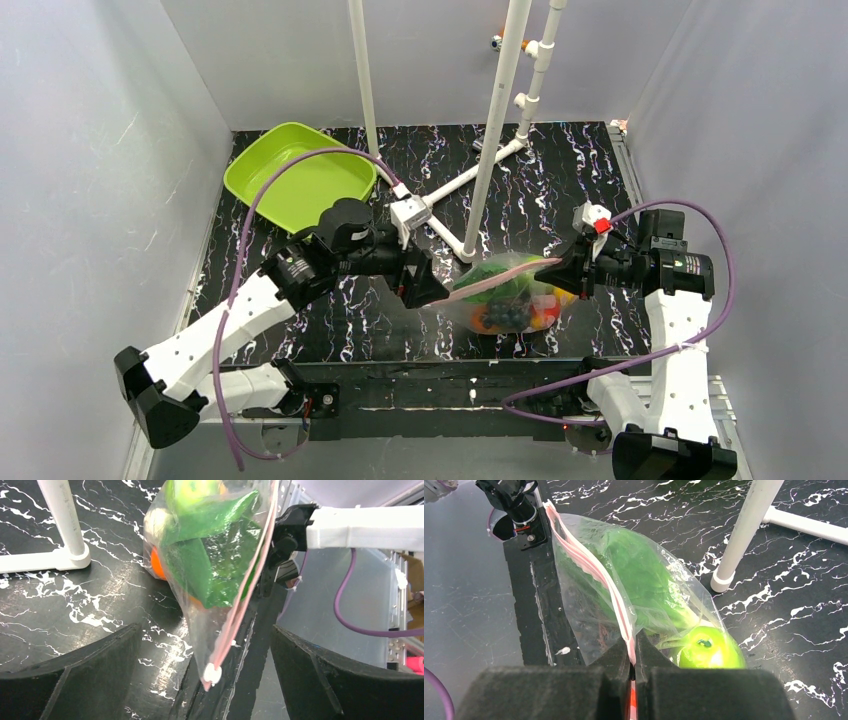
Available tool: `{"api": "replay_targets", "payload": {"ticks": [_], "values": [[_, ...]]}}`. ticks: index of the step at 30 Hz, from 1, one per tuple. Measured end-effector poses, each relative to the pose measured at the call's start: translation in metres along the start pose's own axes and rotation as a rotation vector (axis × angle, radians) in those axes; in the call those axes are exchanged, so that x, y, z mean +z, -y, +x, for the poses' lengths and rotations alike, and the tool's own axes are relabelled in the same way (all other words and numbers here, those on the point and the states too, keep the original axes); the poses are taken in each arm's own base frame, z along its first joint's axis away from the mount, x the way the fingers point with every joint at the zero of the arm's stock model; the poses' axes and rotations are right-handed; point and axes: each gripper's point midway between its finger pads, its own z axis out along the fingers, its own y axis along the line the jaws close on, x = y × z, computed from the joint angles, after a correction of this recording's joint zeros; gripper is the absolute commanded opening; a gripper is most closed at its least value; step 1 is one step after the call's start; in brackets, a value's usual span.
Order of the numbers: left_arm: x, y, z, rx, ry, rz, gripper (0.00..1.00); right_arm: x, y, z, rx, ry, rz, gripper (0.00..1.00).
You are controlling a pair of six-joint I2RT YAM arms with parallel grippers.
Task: Open the zip-top bag and remove the fake food
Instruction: Unzip the zipper food storage bag at the center of the board, then open the zipper of the food storage bag at the center of the board.
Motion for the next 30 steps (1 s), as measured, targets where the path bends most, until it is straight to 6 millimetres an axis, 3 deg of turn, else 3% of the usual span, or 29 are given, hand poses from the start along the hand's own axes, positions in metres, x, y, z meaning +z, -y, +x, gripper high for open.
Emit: {"api": "replay_targets", "payload": {"ticks": [6, 10, 18, 30], "values": [[0.019, 0.009, 0.015, 0.090, -0.073, 0.039, 0.86, 0.000, 0.000, 0.002, 0.001, -0.009, 0.004, 0.01], [0.029, 0.020, 0.013, 0.149, -0.090, 0.070, 0.74, -0.001, 0.000, 0.002, 0.002, -0.012, 0.006, 0.01], [0.034, 0.015, 0.000, 0.136, -0.044, 0.032, 0.44, -0.001, -0.001, 0.003, 0.007, -0.013, 0.005, 0.01], [0.039, 0.023, -0.008, 0.113, -0.014, 0.074, 0.37, -0.001, -0.001, 0.003, 0.001, -0.014, 0.008, 0.01]]}}
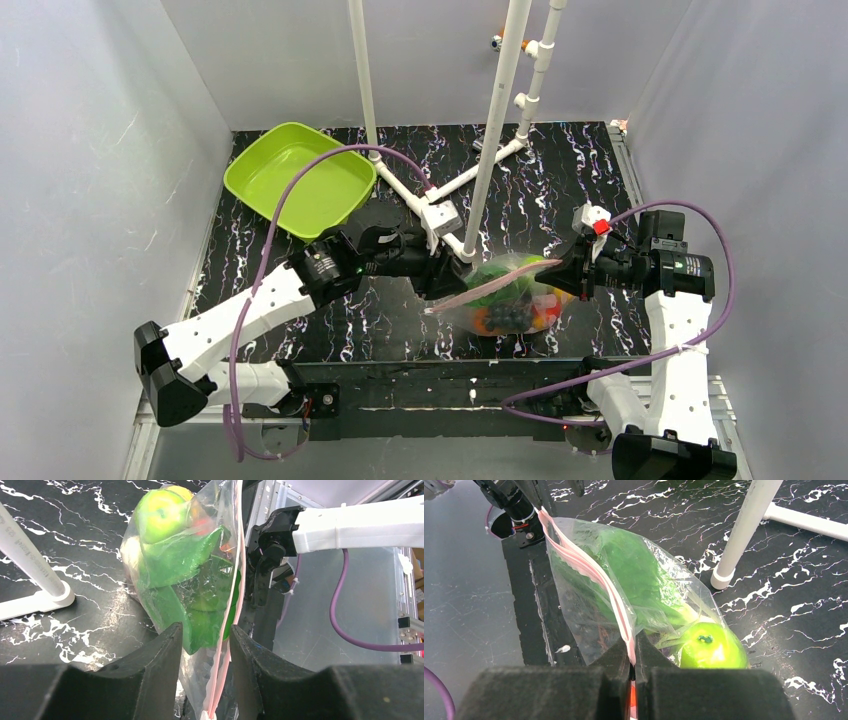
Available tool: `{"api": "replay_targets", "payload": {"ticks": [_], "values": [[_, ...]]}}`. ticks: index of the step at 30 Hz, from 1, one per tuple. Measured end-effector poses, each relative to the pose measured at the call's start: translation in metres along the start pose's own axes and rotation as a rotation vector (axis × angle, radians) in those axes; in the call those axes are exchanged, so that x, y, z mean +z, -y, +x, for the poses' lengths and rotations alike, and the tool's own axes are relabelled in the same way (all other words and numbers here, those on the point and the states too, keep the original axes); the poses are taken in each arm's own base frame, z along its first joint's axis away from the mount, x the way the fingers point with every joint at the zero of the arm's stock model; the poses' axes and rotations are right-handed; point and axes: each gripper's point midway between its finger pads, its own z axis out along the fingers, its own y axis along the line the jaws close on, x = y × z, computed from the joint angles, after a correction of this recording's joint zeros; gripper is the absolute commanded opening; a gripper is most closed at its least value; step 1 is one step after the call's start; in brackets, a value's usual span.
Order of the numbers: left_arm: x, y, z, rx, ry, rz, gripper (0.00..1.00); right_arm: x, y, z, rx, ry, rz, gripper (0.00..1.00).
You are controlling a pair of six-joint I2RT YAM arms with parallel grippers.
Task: Open the zip-top bag and remove the fake food
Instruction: Open the zipper of the food storage bag at the center of the board.
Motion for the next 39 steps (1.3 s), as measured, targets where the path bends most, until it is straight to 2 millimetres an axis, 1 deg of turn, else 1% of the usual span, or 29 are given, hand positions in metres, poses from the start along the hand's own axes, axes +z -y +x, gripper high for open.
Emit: {"api": "replay_targets", "payload": {"ticks": [11, 20, 26, 28, 29, 31, 36, 39], "values": [[0.009, -0.001, 0.008, -0.020, -0.030, 0.020, 0.31, 0.000, 0.000, 0.000, 0.001, 0.000, 0.000, 0.01], [0.010, 0.004, 0.011, -0.024, -0.043, 0.053, 0.31, 0.000, 0.000, 0.000, 0.000, 0.000, 0.000, 0.01], [0.017, 0.001, 0.025, -0.041, -0.081, 0.061, 0.31, 0.000, 0.000, 0.000, 0.000, 0.000, 0.000, 0.01], [0.019, -0.003, 0.029, -0.038, -0.094, 0.041, 0.25, 0.000, 0.000, 0.000, 0.001, 0.000, 0.000, 0.01], [0.020, -0.005, 0.031, -0.034, -0.099, 0.026, 0.20, 0.000, 0.000, 0.000, 0.001, 0.000, 0.000, 0.01], [0.021, -0.010, 0.033, -0.027, -0.105, 0.002, 0.00, 0.001, 0.000, 0.003, 0.009, -0.001, -0.003, 0.01], [0.022, -0.017, 0.032, 0.004, -0.102, -0.035, 0.00, 0.001, 0.001, 0.007, 0.030, -0.012, 0.005, 0.01], [0.022, -0.023, 0.028, 0.023, -0.088, -0.069, 0.00, 0.000, 0.013, 0.012, 0.057, -0.045, 0.061, 0.01]]}}
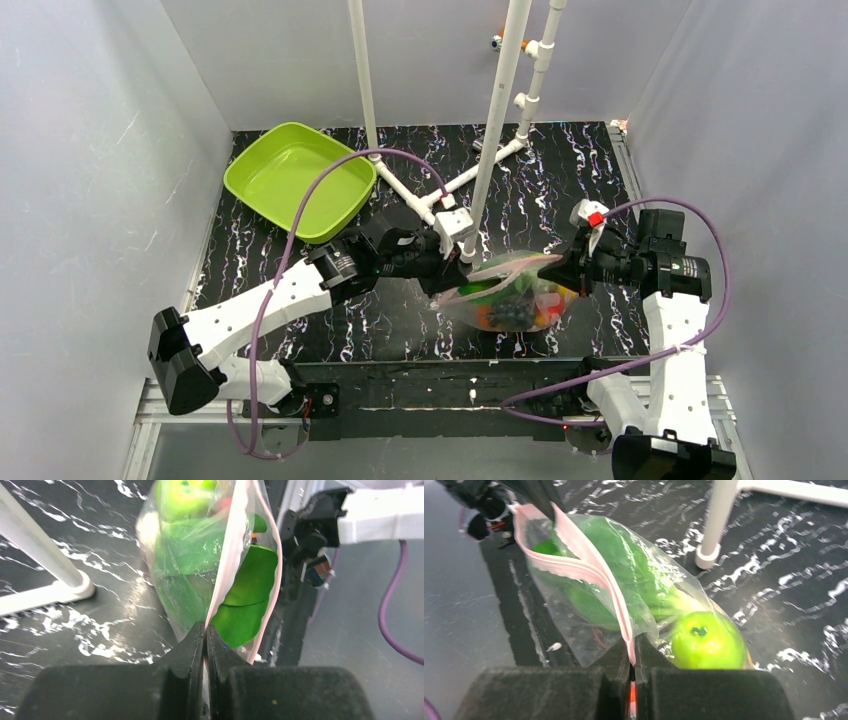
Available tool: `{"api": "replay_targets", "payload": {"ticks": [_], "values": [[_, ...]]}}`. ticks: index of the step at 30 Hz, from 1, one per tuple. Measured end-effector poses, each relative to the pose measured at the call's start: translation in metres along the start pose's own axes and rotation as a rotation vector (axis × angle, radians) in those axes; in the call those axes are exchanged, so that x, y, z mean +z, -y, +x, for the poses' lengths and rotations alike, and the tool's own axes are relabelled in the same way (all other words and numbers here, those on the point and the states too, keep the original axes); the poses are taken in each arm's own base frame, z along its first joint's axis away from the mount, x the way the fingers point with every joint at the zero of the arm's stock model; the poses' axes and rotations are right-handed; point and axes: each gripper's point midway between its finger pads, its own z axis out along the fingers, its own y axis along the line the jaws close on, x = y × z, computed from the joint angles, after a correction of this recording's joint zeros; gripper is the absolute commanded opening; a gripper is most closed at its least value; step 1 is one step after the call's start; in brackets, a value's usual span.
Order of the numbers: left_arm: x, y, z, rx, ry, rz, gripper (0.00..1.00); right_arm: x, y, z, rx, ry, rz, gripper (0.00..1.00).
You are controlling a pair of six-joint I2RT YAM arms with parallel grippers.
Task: Open the zip-top bag and remove the fake food
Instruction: Open the zipper of the food storage bag at the center of the board.
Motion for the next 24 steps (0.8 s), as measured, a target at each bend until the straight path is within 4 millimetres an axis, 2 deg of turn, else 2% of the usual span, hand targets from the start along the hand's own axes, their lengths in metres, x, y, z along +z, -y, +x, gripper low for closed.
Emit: {"api": "replay_targets", "payload": {"ticks": [3, 5, 10, 12, 15, 17, 19, 20, 22, 23, 24], "values": [[0.003, -0.008, -0.019, 0.042, 0.034, -0.047, 0.00, -0.002, 0.020, 0.000, 0.017, -0.034, 0.080, 0.01], [0.008, -0.016, -0.038, 0.079, 0.055, -0.078, 0.00, -0.007, 0.038, -0.010, 0.020, -0.058, 0.144, 0.01], [0.033, -0.042, -0.090, 0.155, 0.103, -0.149, 0.00, -0.027, 0.095, -0.069, -0.041, -0.054, 0.315, 0.01], [0.040, -0.054, -0.106, 0.180, 0.122, -0.179, 0.00, -0.034, 0.109, -0.085, -0.056, -0.036, 0.358, 0.01], [0.045, -0.064, -0.123, 0.209, 0.150, -0.205, 0.00, -0.042, 0.119, -0.103, -0.081, 0.000, 0.403, 0.01], [0.044, -0.066, -0.130, 0.227, 0.169, -0.210, 0.00, -0.045, 0.118, -0.108, -0.099, 0.020, 0.408, 0.01], [0.044, -0.066, -0.132, 0.238, 0.178, -0.209, 0.00, -0.044, 0.111, -0.101, -0.139, 0.030, 0.396, 0.01], [0.045, -0.066, -0.129, 0.241, 0.178, -0.204, 0.00, -0.042, 0.105, -0.090, -0.157, 0.025, 0.385, 0.01], [0.049, -0.067, -0.110, 0.235, 0.152, -0.186, 0.00, -0.035, 0.092, -0.058, -0.170, -0.004, 0.353, 0.01], [0.052, -0.067, -0.097, 0.227, 0.128, -0.173, 0.00, -0.027, 0.081, -0.025, -0.158, -0.042, 0.316, 0.03], [0.057, -0.068, -0.080, 0.218, 0.100, -0.157, 0.00, -0.023, 0.076, -0.008, -0.133, -0.064, 0.296, 0.09]]}}
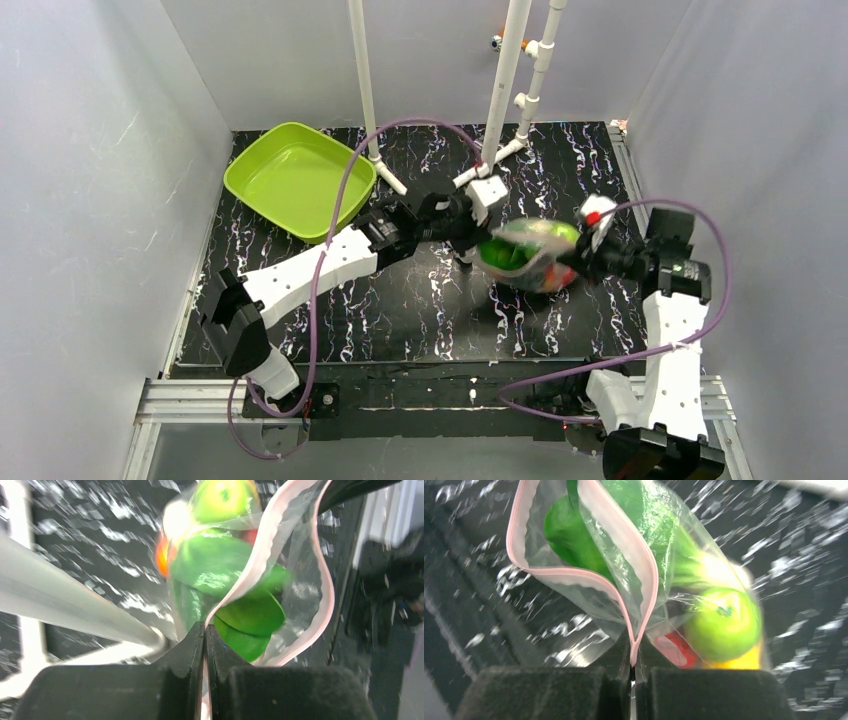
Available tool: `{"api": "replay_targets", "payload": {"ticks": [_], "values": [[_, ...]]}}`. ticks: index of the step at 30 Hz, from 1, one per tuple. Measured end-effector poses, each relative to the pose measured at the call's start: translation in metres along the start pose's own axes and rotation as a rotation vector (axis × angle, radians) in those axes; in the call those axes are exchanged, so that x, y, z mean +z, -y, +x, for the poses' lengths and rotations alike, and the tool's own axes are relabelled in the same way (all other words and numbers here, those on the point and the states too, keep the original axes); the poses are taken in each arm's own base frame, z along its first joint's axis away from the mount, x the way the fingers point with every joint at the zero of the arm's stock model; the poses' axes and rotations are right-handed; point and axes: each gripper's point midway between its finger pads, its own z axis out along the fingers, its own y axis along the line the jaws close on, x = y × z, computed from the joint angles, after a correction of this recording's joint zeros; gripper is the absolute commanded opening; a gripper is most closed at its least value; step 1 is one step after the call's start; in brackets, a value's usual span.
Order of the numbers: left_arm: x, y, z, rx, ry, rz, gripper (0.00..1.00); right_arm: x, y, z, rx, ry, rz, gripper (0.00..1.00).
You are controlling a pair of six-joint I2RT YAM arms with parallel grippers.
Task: Open the zip-top bag and remove the fake food
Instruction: Open the zipper of the food storage bag at the center of the board.
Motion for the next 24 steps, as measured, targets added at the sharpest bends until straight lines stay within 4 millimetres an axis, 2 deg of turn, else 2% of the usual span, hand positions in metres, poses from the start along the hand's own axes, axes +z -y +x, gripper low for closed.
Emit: {"api": "replay_targets", "payload": {"ticks": [2, 5, 7, 9, 12, 17, 21, 24], "values": [[0.005, 0.009, 0.037, -0.025, -0.064, 0.040, 0.00, 0.006, -0.027, 0.046, 0.037, -0.072, -0.067, 0.26], [0.007, 0.027, 0.100, -0.084, -0.180, 0.101, 0.00, 0.005, -0.061, 0.098, 0.099, -0.195, -0.148, 0.55], [0.004, 0.035, 0.131, -0.123, -0.241, 0.124, 0.00, -0.002, -0.075, 0.106, 0.090, -0.229, -0.178, 0.72], [-0.001, 0.042, 0.148, -0.155, -0.270, 0.136, 0.00, -0.010, -0.086, 0.104, 0.054, -0.236, -0.195, 0.86], [-0.007, 0.046, 0.142, -0.177, -0.244, 0.143, 0.00, -0.023, -0.100, 0.089, -0.014, -0.218, -0.213, 0.98], [-0.014, 0.050, 0.106, -0.196, -0.130, 0.160, 0.00, -0.036, -0.112, 0.051, -0.080, -0.130, -0.217, 0.98], [-0.014, 0.054, 0.097, -0.238, -0.102, 0.174, 0.00, -0.033, -0.114, 0.027, -0.004, -0.075, -0.272, 0.98], [-0.014, 0.057, 0.093, -0.272, -0.093, 0.182, 0.00, -0.023, -0.108, 0.017, 0.057, -0.071, -0.320, 0.96]]}}
